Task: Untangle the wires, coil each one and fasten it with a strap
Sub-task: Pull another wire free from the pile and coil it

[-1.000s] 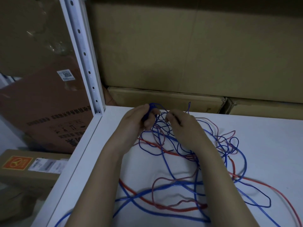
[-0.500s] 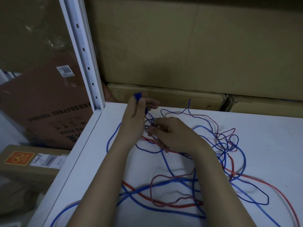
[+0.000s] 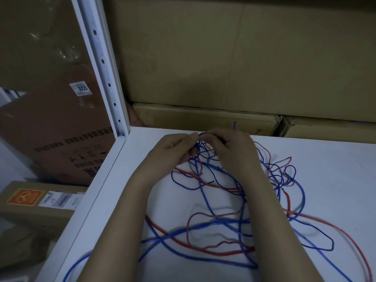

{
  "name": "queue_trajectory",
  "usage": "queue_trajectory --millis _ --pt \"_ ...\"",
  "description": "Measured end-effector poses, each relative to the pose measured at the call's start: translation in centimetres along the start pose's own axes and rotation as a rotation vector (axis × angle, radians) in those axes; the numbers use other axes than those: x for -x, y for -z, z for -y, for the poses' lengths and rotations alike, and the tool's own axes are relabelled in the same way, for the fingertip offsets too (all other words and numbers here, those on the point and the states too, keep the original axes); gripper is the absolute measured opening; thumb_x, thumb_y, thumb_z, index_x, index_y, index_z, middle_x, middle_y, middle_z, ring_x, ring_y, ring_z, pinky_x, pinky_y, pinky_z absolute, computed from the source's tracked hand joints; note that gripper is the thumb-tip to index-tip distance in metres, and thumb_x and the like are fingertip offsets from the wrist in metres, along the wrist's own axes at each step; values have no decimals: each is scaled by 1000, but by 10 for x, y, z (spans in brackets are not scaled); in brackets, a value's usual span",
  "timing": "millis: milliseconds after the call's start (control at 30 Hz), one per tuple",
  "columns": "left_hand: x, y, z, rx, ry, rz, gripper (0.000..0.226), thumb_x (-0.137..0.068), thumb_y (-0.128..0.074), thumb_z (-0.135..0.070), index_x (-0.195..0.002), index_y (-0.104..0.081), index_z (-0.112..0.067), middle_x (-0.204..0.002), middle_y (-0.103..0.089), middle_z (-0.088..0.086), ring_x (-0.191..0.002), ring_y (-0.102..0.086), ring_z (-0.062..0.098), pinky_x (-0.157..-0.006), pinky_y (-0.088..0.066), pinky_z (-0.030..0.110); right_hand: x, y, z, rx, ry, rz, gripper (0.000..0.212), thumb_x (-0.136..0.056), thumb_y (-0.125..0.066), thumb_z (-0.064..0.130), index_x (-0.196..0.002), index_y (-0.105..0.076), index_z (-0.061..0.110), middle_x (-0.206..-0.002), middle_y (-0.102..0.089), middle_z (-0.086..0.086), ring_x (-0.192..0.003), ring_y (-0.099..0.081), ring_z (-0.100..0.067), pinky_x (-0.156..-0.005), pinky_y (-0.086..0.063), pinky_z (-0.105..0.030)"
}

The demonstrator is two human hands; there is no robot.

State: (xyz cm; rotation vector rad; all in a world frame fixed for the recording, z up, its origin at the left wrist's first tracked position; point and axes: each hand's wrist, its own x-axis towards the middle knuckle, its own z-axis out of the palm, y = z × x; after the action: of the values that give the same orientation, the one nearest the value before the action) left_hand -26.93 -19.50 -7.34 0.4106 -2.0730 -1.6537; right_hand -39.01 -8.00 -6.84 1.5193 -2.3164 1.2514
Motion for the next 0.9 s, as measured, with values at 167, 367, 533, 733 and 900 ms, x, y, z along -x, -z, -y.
queue_trajectory --millis 167,367,533,733,900 --pt "-3 -2 -8 511 40 -69 40 -87 -47 -38 -57 -63 -18 -42 -33 -10 -40 -27 3 -42 -26 13 1 -2 6 -96 -76 136 34 -99 -48 32 -67 -51 42 -55 -55 17 -54 -49 -3 -56 -38 -26" --pt "-8 3 -8 888 -39 -50 34 -103 -29 -17 -93 -60 -5 -59 -53 -5 -55 -50 6 -58 -45 15 5 -13 11 -151 -130 400 32 -101 -42 25 -92 -65 5 -63 -63 0 -52 -50 1 -54 -37 -12" --pt "-11 -9 1 411 -179 -228 29 -104 -28 -6 -108 -57 -4 -96 -70 -2 -90 -67 6 -84 -48 17 8 -17 15 -119 -110 487 21 -101 -42 28 -100 -62 26 -66 -65 6 -59 -59 -2 -58 -45 -17" --pt "-11 -8 18 -145 -210 -326 25 -104 -32 -18 -108 -56 -13 -99 -65 -9 -93 -61 1 -80 -44 8 8 -11 18 -178 -116 547 30 -99 -43 28 -71 -56 29 -56 -61 5 -51 -57 -5 -56 -43 -21" --pt "-8 -4 22 -374 -166 -259 17 -102 -37 -24 -94 -51 -16 -75 -58 -11 -66 -56 -3 -54 -39 14 5 -11 17 -136 -39 431 32 -98 -46 19 -67 -53 27 -54 -49 9 -53 -44 -8 -56 -36 -27"
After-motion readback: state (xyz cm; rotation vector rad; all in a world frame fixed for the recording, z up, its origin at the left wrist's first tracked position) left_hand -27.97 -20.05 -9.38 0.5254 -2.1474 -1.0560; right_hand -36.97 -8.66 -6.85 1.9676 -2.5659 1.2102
